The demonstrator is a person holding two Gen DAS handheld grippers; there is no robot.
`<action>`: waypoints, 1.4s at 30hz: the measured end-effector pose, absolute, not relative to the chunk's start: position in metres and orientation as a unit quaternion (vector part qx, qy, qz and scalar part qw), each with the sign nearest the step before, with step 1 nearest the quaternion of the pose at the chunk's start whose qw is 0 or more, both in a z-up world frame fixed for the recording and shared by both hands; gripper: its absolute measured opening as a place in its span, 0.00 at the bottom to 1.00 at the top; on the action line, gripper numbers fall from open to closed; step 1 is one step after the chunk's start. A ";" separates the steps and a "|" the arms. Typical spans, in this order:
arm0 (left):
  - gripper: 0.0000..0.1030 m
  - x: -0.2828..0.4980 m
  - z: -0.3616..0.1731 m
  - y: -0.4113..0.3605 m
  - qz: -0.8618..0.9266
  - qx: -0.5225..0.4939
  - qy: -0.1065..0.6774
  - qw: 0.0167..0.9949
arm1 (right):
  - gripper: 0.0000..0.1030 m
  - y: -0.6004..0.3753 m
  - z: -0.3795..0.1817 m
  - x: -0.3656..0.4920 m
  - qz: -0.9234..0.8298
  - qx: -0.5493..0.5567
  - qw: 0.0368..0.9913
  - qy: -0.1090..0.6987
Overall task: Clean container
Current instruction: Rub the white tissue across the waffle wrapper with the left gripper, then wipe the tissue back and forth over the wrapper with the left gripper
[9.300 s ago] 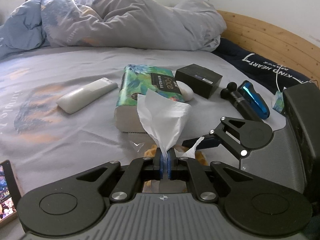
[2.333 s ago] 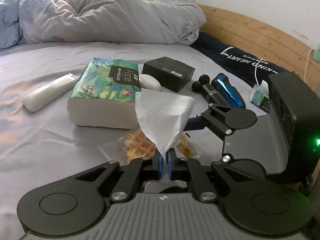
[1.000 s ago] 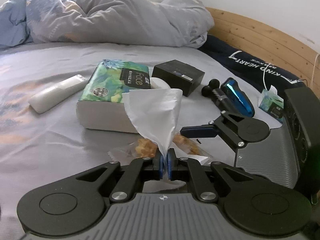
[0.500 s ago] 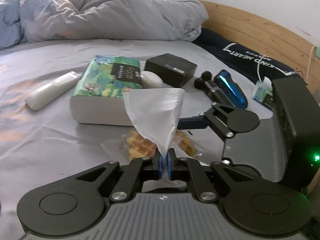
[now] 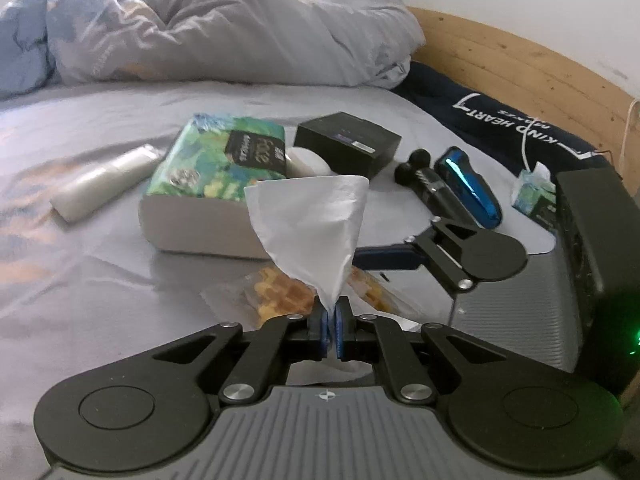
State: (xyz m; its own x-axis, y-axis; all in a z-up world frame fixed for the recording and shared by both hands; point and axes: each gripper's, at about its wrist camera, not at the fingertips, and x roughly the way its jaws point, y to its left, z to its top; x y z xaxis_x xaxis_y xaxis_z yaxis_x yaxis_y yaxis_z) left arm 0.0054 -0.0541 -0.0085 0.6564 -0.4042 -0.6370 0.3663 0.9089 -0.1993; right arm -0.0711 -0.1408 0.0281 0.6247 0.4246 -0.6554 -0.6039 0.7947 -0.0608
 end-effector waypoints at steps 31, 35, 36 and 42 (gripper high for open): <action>0.09 0.014 -0.010 -0.057 -0.244 -0.043 0.363 0.898 | 1.00 -0.139 0.028 -0.068 0.287 -0.136 0.889 0.330; 0.09 0.014 -0.010 -0.057 -0.222 -0.037 0.351 0.909 | 1.00 -0.139 0.029 -0.068 0.287 -0.137 0.889 0.330; 0.09 0.015 -0.010 -0.056 -0.223 -0.041 0.352 0.908 | 1.00 -0.139 0.029 -0.068 0.287 -0.137 0.889 0.330; 0.09 0.010 -0.010 -0.056 -0.217 -0.030 0.344 0.913 | 1.00 -0.138 0.029 -0.068 0.286 -0.137 0.889 0.330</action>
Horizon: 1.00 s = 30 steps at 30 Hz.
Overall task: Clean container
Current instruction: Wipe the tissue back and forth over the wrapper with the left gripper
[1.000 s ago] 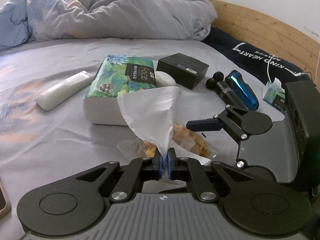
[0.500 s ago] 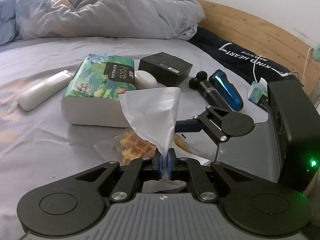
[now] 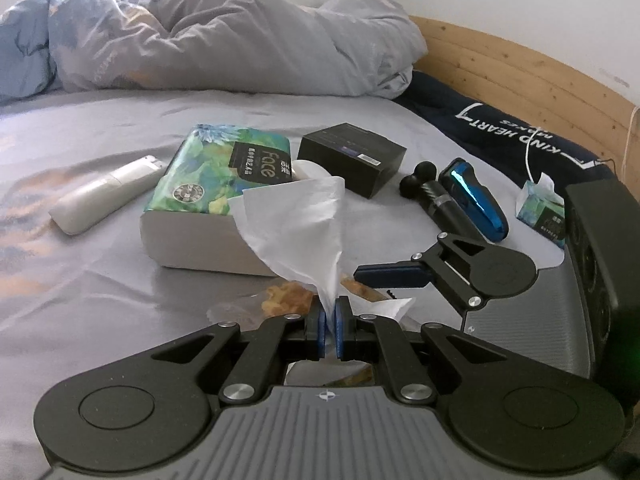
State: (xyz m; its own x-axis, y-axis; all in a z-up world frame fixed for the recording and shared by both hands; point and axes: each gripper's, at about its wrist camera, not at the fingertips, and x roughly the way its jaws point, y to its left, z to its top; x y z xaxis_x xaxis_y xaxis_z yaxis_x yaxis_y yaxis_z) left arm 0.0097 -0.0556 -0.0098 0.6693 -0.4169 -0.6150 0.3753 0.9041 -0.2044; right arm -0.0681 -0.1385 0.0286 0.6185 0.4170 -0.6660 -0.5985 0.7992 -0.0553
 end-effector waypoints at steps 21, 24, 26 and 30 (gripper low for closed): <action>0.09 0.006 -0.010 -0.064 -0.247 -0.028 0.359 0.900 | 1.00 -0.139 0.028 -0.069 0.284 -0.138 0.889 0.331; 0.09 0.007 -0.011 -0.064 -0.247 -0.032 0.358 0.900 | 1.00 -0.139 0.028 -0.069 0.284 -0.138 0.889 0.331; 0.09 0.008 -0.011 -0.065 -0.246 -0.034 0.358 0.900 | 1.00 -0.139 0.028 -0.069 0.284 -0.138 0.889 0.331; 0.09 0.011 -0.011 -0.066 -0.241 -0.039 0.356 0.902 | 1.00 -0.139 0.028 -0.069 0.283 -0.138 0.889 0.331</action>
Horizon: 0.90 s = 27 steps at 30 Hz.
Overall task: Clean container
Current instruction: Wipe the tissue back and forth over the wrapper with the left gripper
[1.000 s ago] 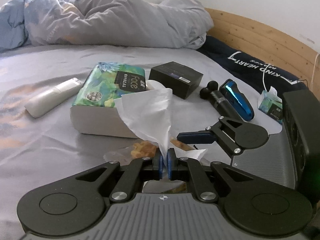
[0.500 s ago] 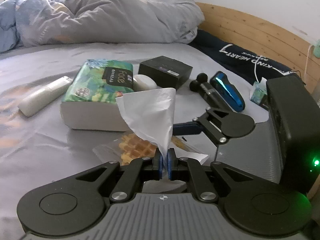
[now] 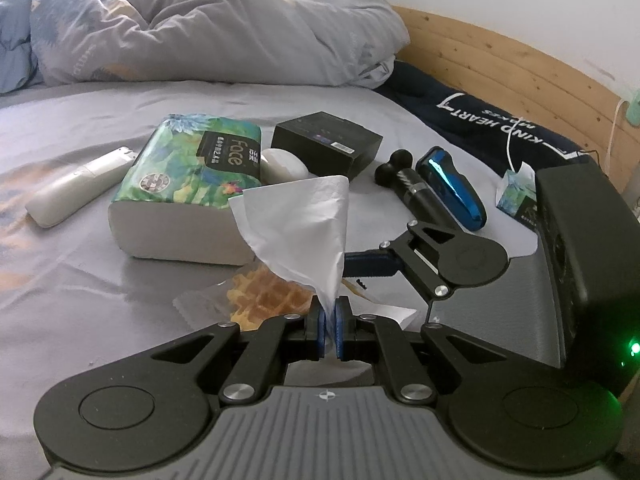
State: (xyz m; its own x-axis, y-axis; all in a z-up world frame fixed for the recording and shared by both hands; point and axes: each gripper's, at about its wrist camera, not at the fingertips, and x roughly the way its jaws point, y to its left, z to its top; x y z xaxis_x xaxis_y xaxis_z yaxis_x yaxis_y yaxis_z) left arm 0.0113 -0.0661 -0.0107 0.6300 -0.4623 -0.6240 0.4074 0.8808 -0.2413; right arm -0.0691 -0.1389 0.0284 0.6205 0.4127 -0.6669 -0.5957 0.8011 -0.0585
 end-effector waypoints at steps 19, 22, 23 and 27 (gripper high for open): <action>0.09 0.008 -0.006 -0.056 -0.223 -0.037 0.357 0.906 | 1.00 -0.137 0.029 -0.068 0.282 -0.138 0.890 0.331; 0.09 0.006 -0.007 -0.058 -0.231 -0.034 0.358 0.904 | 1.00 -0.137 0.029 -0.068 0.281 -0.138 0.890 0.332; 0.09 0.005 -0.007 -0.059 -0.235 -0.033 0.358 0.903 | 1.00 -0.138 0.029 -0.068 0.280 -0.137 0.890 0.332; 0.09 0.005 -0.008 -0.060 -0.241 -0.034 0.358 0.901 | 1.00 -0.138 0.029 -0.068 0.280 -0.137 0.890 0.332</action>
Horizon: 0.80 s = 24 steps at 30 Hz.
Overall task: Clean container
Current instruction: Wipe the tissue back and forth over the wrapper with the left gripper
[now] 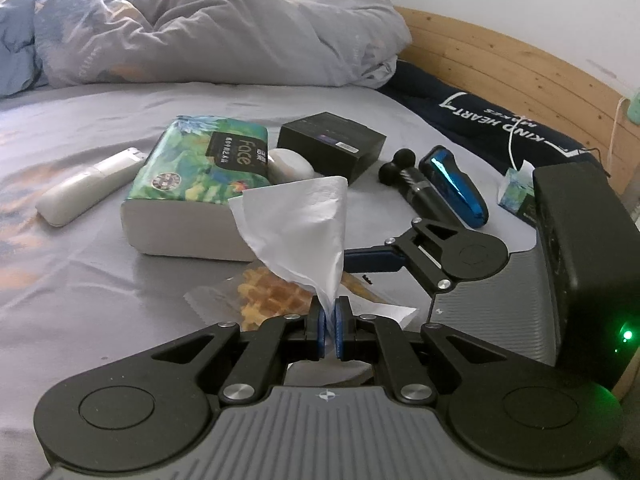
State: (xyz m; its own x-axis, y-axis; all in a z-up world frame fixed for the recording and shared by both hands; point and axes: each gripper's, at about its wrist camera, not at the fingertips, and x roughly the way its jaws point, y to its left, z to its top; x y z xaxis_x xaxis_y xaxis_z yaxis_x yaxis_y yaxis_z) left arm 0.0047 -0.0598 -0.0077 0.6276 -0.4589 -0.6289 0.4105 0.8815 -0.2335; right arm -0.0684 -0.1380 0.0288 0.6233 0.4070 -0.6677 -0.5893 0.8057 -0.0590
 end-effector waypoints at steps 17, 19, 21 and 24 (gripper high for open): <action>0.09 0.009 -0.009 -0.059 -0.229 -0.041 0.353 0.906 | 1.00 -0.143 0.029 -0.068 0.280 -0.137 0.890 0.333; 0.09 0.010 -0.009 -0.055 -0.220 -0.043 0.351 0.909 | 1.00 -0.144 0.029 -0.068 0.280 -0.137 0.890 0.333; 0.09 0.011 -0.008 -0.052 -0.214 -0.046 0.352 0.910 | 1.00 -0.144 0.029 -0.068 0.280 -0.137 0.890 0.333; 0.09 0.011 -0.006 -0.050 -0.214 -0.041 0.355 0.909 | 1.00 -0.145 0.029 -0.068 0.280 -0.137 0.890 0.333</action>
